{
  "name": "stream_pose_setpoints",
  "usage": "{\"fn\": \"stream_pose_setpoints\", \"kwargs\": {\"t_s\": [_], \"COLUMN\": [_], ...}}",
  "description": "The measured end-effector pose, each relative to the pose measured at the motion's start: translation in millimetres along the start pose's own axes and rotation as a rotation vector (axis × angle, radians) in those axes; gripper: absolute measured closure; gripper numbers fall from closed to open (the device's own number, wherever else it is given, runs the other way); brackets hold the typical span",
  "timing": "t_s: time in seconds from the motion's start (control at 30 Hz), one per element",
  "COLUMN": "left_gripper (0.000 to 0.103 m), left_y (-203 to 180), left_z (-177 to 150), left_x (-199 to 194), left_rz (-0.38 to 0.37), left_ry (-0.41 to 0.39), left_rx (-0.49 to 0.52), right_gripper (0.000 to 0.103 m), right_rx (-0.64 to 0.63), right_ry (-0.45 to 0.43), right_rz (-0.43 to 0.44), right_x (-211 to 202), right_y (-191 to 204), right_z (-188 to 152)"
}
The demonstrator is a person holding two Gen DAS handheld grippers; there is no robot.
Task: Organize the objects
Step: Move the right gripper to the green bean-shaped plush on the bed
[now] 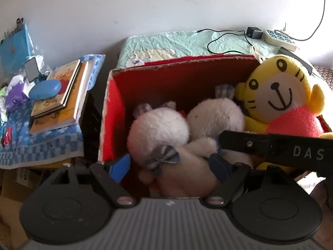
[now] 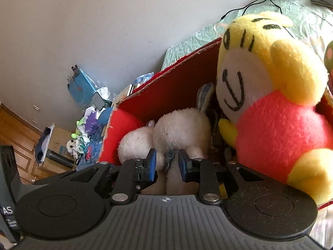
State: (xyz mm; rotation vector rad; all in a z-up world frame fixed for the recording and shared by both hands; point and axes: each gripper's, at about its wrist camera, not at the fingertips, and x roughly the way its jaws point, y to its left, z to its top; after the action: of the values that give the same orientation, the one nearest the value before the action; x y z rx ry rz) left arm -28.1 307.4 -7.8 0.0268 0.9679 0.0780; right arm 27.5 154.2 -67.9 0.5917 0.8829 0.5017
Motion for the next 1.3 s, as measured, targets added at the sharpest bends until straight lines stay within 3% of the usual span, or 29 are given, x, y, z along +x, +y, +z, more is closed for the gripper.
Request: {"fn": "stream_pose_setpoints", "kwargs": {"t_s": [0.43,0.73,0.83,1.3], "left_gripper": [0.017,0.017,0.017,0.017], "left_y": [-6.5,-26.3,-33.0,-83.9], "left_z": [-0.8,-0.2,0.7,2.6], "left_x": [-11.0,-23.9,-29.0,-47.6], "left_rz": [0.029,0.034,0.033,0.004], "left_ry": [-0.014,-0.036,-0.042,-0.045], "left_rx": [0.005,0.032,0.036,0.081], "right_gripper": [0.075,0.074,0.068,0.068], "right_rx": [-0.191,-0.213,-0.203,-0.169], "right_ry": [-0.108,-0.148,-0.163,-0.205], "right_rz": [-0.143,-0.152,-0.154,-0.114], "right_x": [-36.3,-58.6,-68.0,-115.5], "right_y": [13.6,11.7,6.8,-20.4], "right_z": [-7.0,-8.3,-7.8,3.8]}}
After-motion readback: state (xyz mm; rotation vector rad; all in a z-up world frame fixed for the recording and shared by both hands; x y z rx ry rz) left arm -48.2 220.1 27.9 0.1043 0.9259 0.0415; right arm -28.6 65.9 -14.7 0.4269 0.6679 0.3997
